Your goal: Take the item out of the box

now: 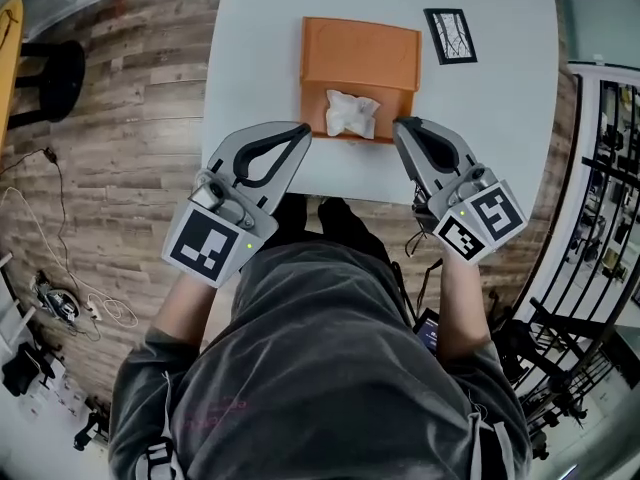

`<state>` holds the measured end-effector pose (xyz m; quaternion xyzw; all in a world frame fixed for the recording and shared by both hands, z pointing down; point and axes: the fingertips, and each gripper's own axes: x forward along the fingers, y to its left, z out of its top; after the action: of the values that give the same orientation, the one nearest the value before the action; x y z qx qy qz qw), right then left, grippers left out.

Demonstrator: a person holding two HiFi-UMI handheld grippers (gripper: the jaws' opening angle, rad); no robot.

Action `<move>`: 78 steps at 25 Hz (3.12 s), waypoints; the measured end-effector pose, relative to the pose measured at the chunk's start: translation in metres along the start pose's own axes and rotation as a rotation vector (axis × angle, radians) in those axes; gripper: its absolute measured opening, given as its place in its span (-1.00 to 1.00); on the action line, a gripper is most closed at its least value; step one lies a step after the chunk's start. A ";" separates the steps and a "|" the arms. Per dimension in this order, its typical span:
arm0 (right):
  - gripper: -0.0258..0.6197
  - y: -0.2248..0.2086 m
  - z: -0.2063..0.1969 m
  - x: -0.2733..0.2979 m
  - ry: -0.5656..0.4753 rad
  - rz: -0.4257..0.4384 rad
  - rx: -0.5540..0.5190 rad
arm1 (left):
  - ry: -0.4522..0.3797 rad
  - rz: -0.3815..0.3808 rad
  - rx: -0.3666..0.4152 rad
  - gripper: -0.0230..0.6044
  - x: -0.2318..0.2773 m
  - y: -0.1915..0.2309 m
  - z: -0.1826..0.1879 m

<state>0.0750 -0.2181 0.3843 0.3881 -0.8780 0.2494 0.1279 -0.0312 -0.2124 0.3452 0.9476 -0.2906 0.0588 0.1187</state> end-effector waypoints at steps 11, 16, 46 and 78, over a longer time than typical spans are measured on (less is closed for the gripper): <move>-0.91 -0.027 -0.026 0.023 0.097 -0.075 -0.071 | 0.021 -0.007 -0.040 -0.90 0.003 0.014 -0.014; -0.90 -0.034 -0.045 0.034 0.154 -0.076 -0.078 | 0.020 -0.006 -0.061 -0.90 0.003 0.019 -0.020; -0.44 -0.061 -0.152 0.075 0.527 -0.072 -0.138 | 0.026 0.037 -0.129 -0.90 -0.014 0.045 -0.045; -0.29 -0.091 -0.229 0.082 0.884 -0.105 -0.144 | 0.052 0.081 -0.187 -0.90 -0.019 0.062 -0.065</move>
<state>0.0949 -0.1984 0.6426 0.2783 -0.7332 0.3227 0.5300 -0.0848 -0.2344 0.4164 0.9181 -0.3296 0.0608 0.2117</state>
